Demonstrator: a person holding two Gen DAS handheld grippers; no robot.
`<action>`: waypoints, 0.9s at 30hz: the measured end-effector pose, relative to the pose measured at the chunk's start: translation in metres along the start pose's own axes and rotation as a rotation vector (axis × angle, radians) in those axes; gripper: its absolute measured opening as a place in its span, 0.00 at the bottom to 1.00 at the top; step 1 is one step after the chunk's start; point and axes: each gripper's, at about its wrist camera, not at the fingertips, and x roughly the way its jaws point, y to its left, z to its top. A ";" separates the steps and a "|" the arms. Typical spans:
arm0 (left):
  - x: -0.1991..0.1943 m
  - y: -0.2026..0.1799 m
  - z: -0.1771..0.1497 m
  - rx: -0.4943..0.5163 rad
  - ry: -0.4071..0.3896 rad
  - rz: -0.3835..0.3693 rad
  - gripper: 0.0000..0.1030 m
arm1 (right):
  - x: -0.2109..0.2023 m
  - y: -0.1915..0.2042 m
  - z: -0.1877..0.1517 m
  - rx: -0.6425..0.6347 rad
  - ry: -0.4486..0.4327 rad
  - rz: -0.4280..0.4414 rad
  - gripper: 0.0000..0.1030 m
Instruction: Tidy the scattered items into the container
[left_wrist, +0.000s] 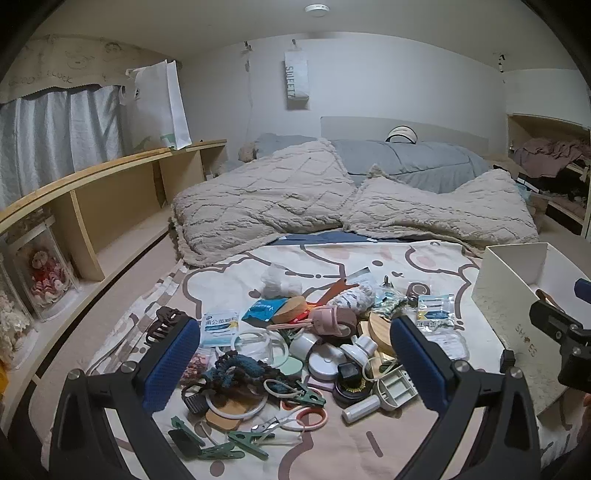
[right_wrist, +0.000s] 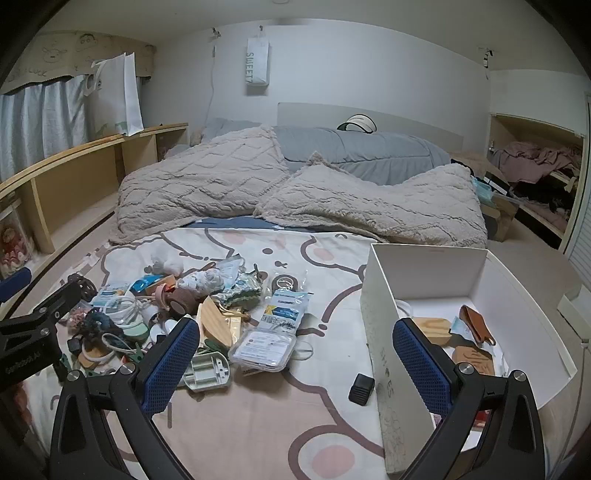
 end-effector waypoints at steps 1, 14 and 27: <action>0.000 0.000 0.000 0.001 -0.001 0.000 1.00 | 0.000 0.001 0.000 -0.001 0.000 0.000 1.00; -0.001 -0.001 0.001 0.001 -0.001 -0.001 1.00 | 0.000 0.002 0.000 -0.003 0.001 -0.001 1.00; -0.001 -0.001 0.001 -0.004 -0.002 -0.007 1.00 | 0.000 0.005 -0.001 -0.010 -0.004 0.004 1.00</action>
